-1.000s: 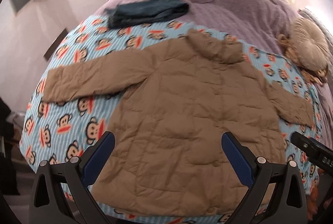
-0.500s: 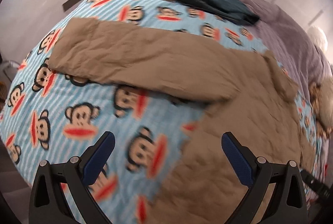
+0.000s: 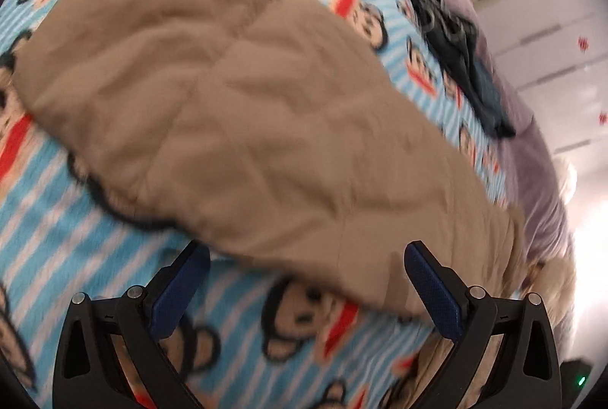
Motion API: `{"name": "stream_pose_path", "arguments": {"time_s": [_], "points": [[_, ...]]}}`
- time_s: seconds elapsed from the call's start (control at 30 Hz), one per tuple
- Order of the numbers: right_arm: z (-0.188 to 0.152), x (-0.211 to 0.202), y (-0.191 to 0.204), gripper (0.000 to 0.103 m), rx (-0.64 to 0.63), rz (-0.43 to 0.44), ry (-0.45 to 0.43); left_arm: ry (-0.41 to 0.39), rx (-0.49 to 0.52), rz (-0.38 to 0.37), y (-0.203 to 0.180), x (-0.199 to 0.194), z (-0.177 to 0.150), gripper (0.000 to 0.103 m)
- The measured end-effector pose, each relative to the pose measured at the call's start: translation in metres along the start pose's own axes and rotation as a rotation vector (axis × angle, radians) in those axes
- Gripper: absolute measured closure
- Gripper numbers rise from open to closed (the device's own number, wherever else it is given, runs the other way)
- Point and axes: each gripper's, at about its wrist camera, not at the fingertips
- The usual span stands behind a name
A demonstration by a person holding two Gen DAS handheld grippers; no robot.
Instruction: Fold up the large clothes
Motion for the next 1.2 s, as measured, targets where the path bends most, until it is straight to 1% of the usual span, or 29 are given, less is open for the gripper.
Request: {"name": "stream_pose_path", "arguments": {"time_s": [0.13,0.2,0.23,0.27,0.3,0.33,0.37,0.4,0.5,0.53,0.57,0.6,0.63,0.67,0.73,0.8,0.93,1.0,1.1,1.17,1.2], "points": [[0.005,0.010,0.012,0.000,-0.007,0.002,-0.013,-0.081,-0.033,-0.023,-0.006,-0.001,0.017,0.001],[0.010,0.014,0.016,0.000,-0.005,0.003,-0.026,-0.126,-0.044,-0.016,-0.006,-0.002,0.026,0.002],[0.013,0.015,0.018,0.000,-0.004,0.005,-0.035,-0.147,-0.047,-0.008,-0.007,-0.003,0.030,0.018],[0.017,0.016,0.020,0.000,-0.004,0.006,-0.044,-0.159,-0.042,0.002,-0.008,-0.003,0.034,0.052],[0.021,0.018,0.022,0.000,-0.005,0.008,-0.055,-0.147,-0.025,-0.003,-0.009,0.000,0.040,0.072],[0.026,0.019,0.024,0.000,-0.005,0.012,-0.064,-0.119,-0.008,-0.029,-0.009,0.005,0.046,0.098],[0.031,0.020,0.025,0.000,-0.004,0.016,-0.074,-0.119,-0.008,-0.046,-0.009,0.005,0.049,0.098],[0.036,0.021,0.026,0.000,0.002,0.023,-0.086,-0.127,0.001,-0.046,-0.007,0.001,0.051,0.098],[0.054,0.023,0.028,0.001,0.036,0.046,-0.128,-0.178,0.084,-0.047,-0.023,-0.018,0.055,0.098],[0.058,0.022,0.027,0.007,0.047,0.061,-0.146,-0.193,0.107,-0.054,-0.029,-0.023,0.057,0.098],[0.063,0.023,0.026,0.026,0.057,0.077,-0.164,-0.211,0.134,-0.064,-0.036,-0.033,0.058,0.098],[0.069,0.026,0.026,0.041,0.064,0.091,-0.173,-0.222,0.151,-0.069,-0.040,-0.039,0.057,0.098],[0.074,0.031,0.026,0.073,0.070,0.105,-0.165,-0.240,0.177,-0.076,-0.047,-0.047,0.057,0.098],[0.080,0.040,0.025,0.093,0.085,0.137,-0.145,-0.253,0.193,-0.080,-0.052,-0.054,0.055,0.098],[0.086,0.052,0.023,0.094,0.107,0.194,-0.133,-0.278,0.228,-0.094,-0.066,-0.066,0.053,0.098],[0.090,0.067,0.026,0.095,0.100,0.224,-0.122,-0.294,0.274,-0.114,-0.082,-0.077,0.047,0.098],[0.092,0.096,0.030,0.095,0.098,0.240,-0.082,-0.305,0.402,-0.142,-0.126,-0.093,0.025,0.098],[0.094,0.106,0.027,0.095,0.099,0.248,-0.055,-0.301,0.465,-0.170,-0.154,-0.097,0.010,0.098],[0.099,0.107,0.021,0.095,0.093,0.296,-0.023,-0.283,0.558,-0.226,-0.202,-0.097,-0.015,0.098],[0.100,0.096,0.012,0.095,0.090,0.347,-0.008,-0.251,0.632,-0.268,-0.240,-0.093,-0.036,0.098],[0.098,0.087,0.004,0.095,0.099,0.364,-0.016,-0.241,0.664,-0.278,-0.252,-0.092,-0.046,0.098]]}}
Point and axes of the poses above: each gripper's, at about its wrist camera, not at the fingertips, and x roughly the way its jaws point, y to its left, z to its top, and after that the axes turned 3 degrees about z, right-handed
